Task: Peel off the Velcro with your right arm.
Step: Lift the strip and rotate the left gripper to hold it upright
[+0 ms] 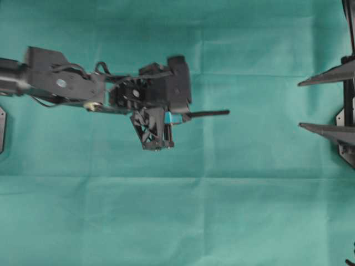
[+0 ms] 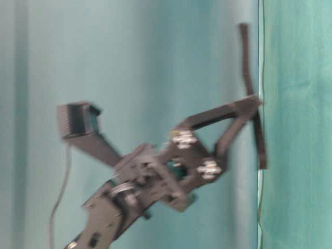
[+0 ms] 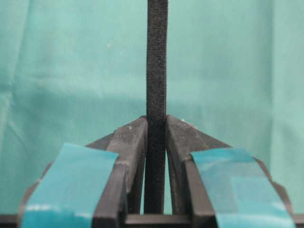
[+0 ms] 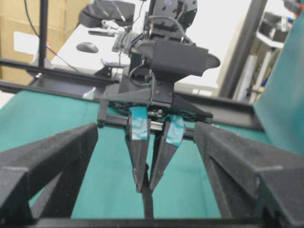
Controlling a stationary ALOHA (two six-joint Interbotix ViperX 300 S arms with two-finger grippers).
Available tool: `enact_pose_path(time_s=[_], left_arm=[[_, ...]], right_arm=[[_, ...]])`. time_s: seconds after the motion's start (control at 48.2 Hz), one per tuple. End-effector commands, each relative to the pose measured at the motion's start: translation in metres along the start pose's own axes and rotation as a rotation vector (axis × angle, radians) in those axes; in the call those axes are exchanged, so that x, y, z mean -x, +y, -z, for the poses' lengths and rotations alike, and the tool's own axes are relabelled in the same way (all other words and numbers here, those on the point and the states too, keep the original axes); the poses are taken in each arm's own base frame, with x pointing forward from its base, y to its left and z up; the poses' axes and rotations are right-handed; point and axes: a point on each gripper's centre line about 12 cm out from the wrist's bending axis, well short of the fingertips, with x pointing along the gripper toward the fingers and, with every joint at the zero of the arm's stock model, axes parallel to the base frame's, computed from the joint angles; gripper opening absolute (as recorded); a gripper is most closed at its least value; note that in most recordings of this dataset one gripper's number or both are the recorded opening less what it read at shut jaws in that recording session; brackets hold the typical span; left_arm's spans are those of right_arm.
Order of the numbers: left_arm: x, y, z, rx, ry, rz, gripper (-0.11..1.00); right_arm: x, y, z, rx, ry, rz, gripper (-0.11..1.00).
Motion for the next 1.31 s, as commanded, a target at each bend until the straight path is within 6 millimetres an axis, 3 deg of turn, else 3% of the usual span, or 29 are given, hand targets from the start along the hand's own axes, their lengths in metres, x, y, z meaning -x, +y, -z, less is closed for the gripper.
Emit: enact_pose_path(time_s=[0.0,0.228,0.498,0.913,1.286], left_arm=[[0.024,-0.001,-0.018,0.026,-0.07,0.005,0.1],[0.047,-0.002,-0.023,0.072,-0.121,0.012,0.1],[0.064,-0.002,-0.025,0.185,-0.217,0.032,0.1],[0.075,-0.013,-0.027,0.38,-0.364,0.119,0.1],[0.079,-0.019,-0.029,0.495,-0.454,0.187,0.1]], right_arm=[[-0.006,0.0,-0.016,0.022,-0.027,-0.002,0.68],[-0.013,0.0,-0.026,0.067,-0.023,-0.013,0.68],[-0.019,0.002,-0.017,0.136,0.018,-0.034,0.68],[-0.029,-0.005,0.0,0.347,0.097,-0.024,0.68],[-0.031,-0.013,0.01,0.393,0.137,0.004,0.67]])
